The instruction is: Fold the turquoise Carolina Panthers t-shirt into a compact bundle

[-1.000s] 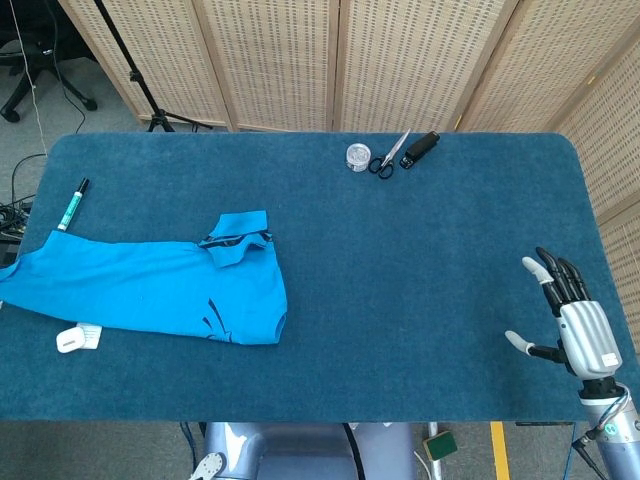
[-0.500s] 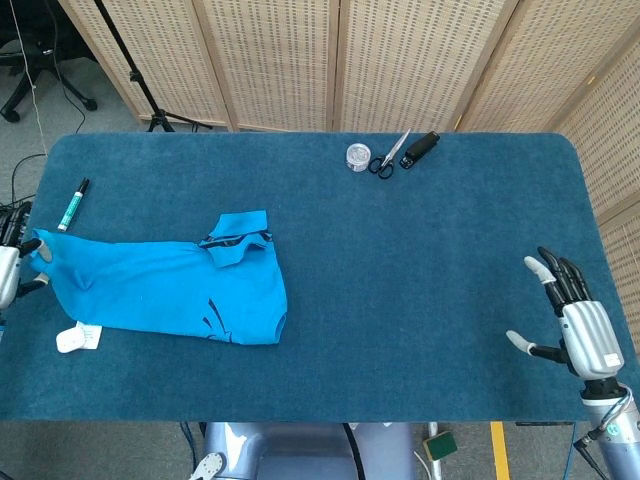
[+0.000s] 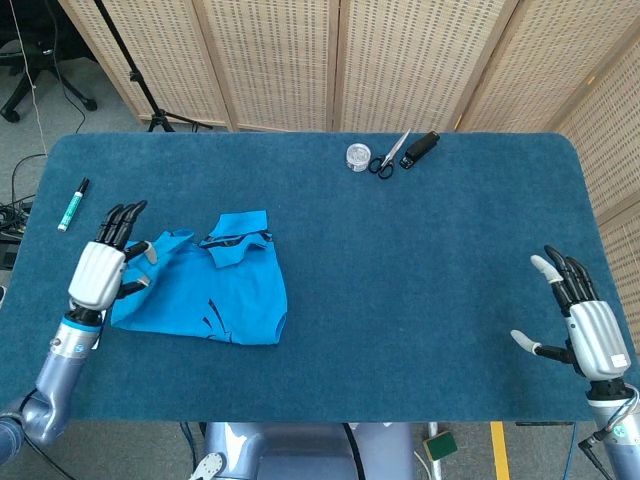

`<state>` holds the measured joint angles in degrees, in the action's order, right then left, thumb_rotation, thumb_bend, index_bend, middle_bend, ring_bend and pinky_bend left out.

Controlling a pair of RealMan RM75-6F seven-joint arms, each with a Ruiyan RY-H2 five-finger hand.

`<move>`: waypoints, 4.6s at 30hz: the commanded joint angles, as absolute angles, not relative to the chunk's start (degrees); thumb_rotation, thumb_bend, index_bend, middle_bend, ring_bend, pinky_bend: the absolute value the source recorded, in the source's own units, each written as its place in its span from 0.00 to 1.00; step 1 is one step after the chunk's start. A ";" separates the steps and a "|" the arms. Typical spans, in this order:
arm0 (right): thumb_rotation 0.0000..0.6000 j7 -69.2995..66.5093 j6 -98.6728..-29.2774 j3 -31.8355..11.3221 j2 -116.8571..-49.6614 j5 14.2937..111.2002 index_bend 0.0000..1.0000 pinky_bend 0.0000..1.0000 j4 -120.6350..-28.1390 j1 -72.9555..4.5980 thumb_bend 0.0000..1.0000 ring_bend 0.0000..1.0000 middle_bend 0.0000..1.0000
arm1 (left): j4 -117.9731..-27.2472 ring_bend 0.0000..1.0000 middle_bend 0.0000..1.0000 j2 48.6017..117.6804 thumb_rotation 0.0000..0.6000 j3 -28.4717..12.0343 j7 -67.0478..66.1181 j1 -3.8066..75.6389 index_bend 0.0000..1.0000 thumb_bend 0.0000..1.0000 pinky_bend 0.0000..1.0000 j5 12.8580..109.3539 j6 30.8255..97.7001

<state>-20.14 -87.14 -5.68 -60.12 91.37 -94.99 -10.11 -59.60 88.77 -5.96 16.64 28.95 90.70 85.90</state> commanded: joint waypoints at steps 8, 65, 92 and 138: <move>1.00 -20.90 -87.30 -5.82 -59.81 91.24 0.00 0.00 -94.95 -10.00 0.00 0.00 0.00 | -65.27 0.00 0.00 95.91 1.00 -5.57 4.97 33.85 0.76 0.56 0.00 95.03 83.70; 1.00 -19.36 -84.74 -5.93 -60.28 89.71 0.00 0.00 -94.63 -10.85 0.00 0.00 0.00 | -55.60 0.00 0.00 95.34 1.00 -8.70 8.08 37.53 0.27 0.09 0.00 83.88 66.61; 1.00 -19.65 -80.76 -7.49 -61.14 84.83 0.00 0.00 -92.04 -12.10 0.00 0.00 0.00 | -33.57 0.00 0.00 106.30 1.00 -6.65 20.31 43.69 0.39 0.21 0.00 85.03 59.25; 1.00 -20.16 -79.16 -8.08 -61.26 83.54 0.00 0.00 -91.21 -12.43 0.00 0.00 0.00 | -25.02 0.00 0.00 111.87 1.00 -6.53 24.15 45.62 0.63 0.46 0.00 83.81 57.34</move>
<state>-20.16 -79.16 -8.07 -61.26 83.54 -91.21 -12.43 -25.09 111.82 -6.24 24.01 45.41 84.08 57.49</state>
